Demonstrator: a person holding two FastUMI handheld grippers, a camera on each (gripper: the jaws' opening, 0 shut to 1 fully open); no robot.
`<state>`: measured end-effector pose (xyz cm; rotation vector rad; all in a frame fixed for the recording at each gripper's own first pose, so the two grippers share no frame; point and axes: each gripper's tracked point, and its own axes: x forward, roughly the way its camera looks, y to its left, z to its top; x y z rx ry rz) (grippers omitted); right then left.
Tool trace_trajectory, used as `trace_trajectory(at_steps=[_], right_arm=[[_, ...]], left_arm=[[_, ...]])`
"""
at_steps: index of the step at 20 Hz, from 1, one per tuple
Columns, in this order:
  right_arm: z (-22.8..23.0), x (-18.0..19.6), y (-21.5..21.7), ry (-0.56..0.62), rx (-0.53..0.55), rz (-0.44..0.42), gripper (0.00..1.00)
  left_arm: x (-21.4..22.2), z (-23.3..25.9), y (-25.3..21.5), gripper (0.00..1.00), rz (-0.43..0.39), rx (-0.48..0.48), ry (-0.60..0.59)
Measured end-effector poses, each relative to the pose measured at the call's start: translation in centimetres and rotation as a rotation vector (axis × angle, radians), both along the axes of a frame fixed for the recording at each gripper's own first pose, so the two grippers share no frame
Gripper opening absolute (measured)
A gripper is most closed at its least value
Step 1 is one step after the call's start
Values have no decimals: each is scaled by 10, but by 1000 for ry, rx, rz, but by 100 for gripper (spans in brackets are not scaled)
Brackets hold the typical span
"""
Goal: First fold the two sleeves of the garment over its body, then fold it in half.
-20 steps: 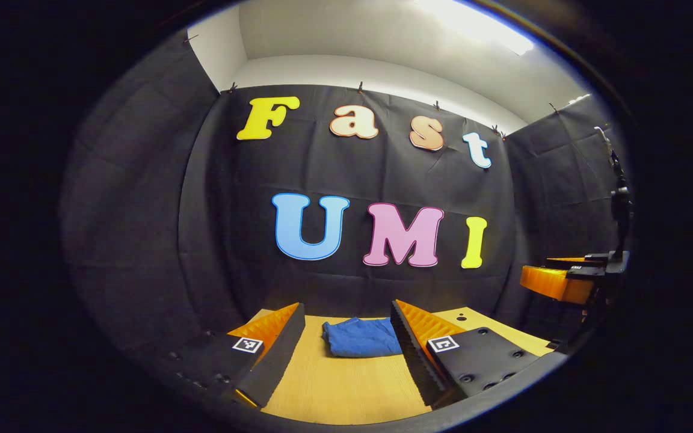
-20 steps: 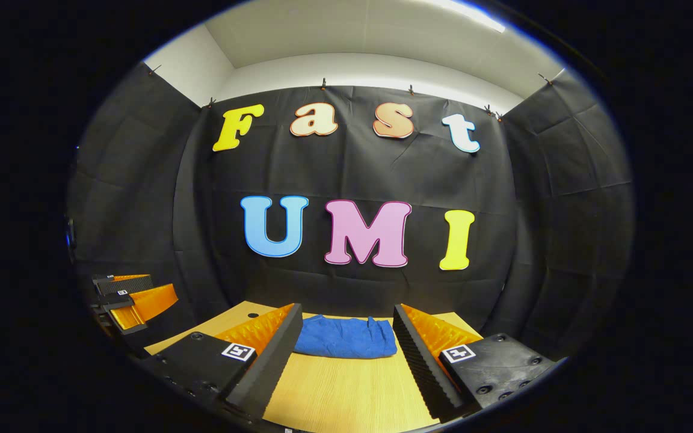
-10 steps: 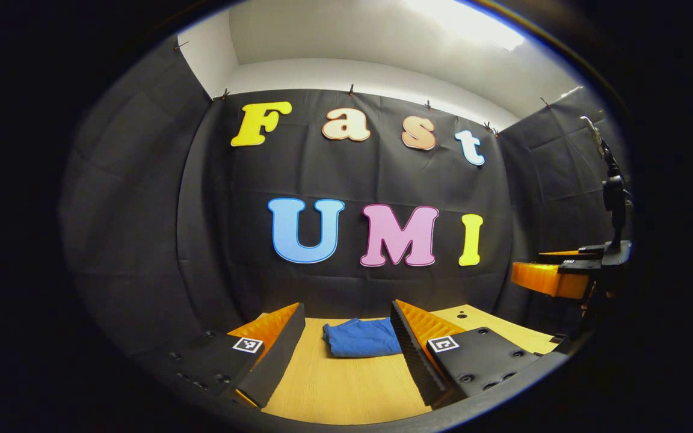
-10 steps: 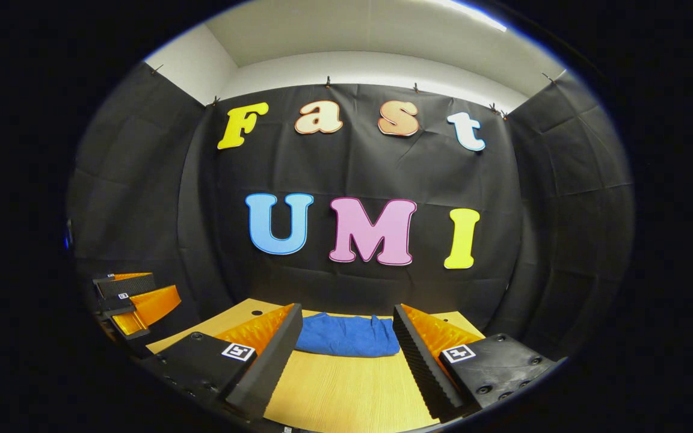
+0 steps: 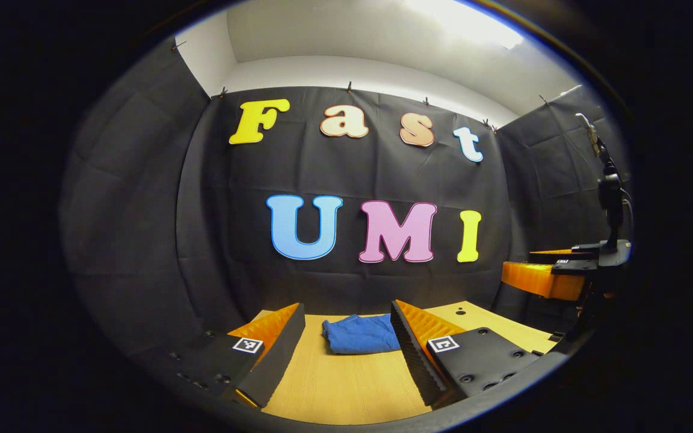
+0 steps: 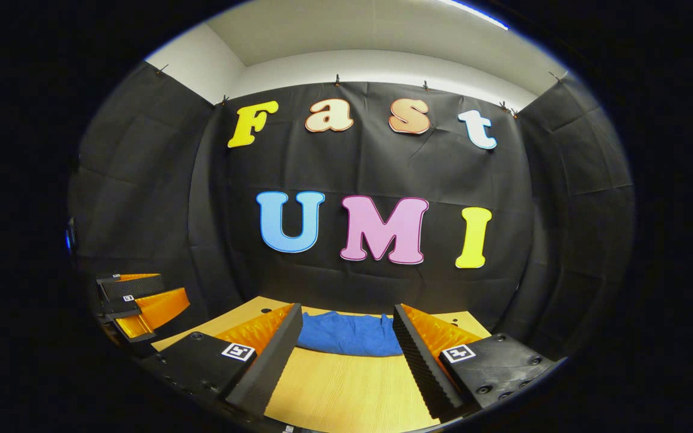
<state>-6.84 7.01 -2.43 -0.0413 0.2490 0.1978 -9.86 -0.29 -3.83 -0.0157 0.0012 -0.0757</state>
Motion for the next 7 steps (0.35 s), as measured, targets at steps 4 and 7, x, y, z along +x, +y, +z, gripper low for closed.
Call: trace_trajectory(at_steps=[4, 7], right_arm=[[9, 9, -1, -24, 14, 9, 96], [15, 21, -3, -28, 12, 22, 96]], left_arm=[[10, 6, -5, 82, -16, -33, 36], [7, 18, -2, 80, 10, -48, 11]])
